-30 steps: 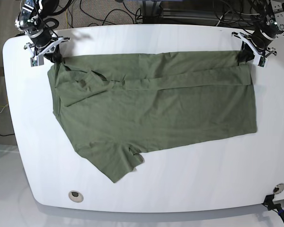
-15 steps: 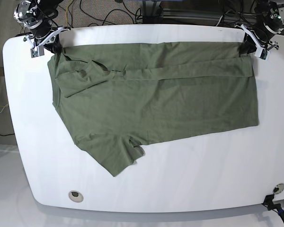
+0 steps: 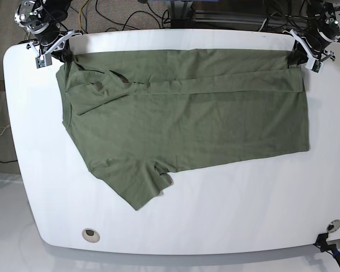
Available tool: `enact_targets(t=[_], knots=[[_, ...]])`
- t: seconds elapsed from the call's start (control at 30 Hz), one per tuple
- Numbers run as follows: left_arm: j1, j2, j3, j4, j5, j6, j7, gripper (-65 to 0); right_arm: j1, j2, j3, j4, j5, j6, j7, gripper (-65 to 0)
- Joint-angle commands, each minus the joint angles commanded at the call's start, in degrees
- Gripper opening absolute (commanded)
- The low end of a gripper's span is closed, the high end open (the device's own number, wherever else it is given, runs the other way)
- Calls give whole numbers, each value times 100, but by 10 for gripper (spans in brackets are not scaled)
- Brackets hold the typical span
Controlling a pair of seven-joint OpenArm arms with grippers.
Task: Fold the T-shirt properly
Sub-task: 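Pull the folded edge back with both grippers to flatten the shirt, then release the edge and move both grippers to the shirt's opposite side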
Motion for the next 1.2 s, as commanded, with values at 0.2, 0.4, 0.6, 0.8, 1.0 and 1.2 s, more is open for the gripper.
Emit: enact_targets(t=[0.2, 0.4, 0.6, 0.8, 1.0, 1.2], knots=[[-9, -62, 0, 0, 0, 0, 9, -415, 79, 0, 0, 0, -18, 0, 0, -650], [-202, -70, 0, 0, 0, 0, 9, -409, 44, -9, 44, 299, 0, 0, 0, -509], [-220, -105, 0, 501, 0, 0, 9, -407, 18, 0, 44, 879, -18, -9, -18, -440], [-202, -105, -26, 1029, 0, 0, 9, -405, 44, 26, 44, 1626, -18, 0, -668, -439], [-202, -88, -598, 1635, -26, 0, 589, -405, 44, 35, 44, 1916, -26, 0, -774, -439], [-563, -70, -791, 1767, -26, 0, 624, -405, 387, 18, 35, 1952, 0, 0, -774, -439]])
